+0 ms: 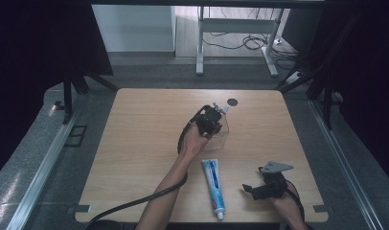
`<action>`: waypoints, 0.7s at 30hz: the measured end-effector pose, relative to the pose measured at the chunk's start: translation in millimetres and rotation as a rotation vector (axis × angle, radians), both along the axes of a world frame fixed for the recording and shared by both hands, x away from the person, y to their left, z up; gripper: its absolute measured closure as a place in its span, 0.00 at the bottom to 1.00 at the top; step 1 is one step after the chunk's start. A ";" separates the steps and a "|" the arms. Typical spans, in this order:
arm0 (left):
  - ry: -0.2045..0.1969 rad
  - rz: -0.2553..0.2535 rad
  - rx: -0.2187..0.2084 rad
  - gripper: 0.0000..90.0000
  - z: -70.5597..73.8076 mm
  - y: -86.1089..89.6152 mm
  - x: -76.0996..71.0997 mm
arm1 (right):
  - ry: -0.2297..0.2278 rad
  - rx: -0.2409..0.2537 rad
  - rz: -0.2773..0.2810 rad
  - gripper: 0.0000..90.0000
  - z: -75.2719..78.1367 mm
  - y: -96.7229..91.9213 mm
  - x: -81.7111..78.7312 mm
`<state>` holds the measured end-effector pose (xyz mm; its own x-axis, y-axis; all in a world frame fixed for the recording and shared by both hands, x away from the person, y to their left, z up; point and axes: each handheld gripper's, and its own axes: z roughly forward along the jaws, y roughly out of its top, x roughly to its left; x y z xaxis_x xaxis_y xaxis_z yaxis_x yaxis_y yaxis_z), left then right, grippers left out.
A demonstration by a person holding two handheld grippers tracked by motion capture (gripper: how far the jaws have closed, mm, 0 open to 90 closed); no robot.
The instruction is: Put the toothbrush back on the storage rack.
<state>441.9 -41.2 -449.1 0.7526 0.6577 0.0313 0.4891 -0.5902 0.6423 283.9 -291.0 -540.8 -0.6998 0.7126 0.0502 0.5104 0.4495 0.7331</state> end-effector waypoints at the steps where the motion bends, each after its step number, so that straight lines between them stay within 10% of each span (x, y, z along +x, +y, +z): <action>1: -0.001 0.002 -0.010 0.91 1.3 0.6 -0.9 | 0.000 0.000 0.000 0.02 0.0 0.0 0.0; 21: -0.039 -0.025 -0.058 0.62 26.7 19.7 -20.8 | -0.001 -0.001 -0.001 0.02 0.0 0.2 -0.2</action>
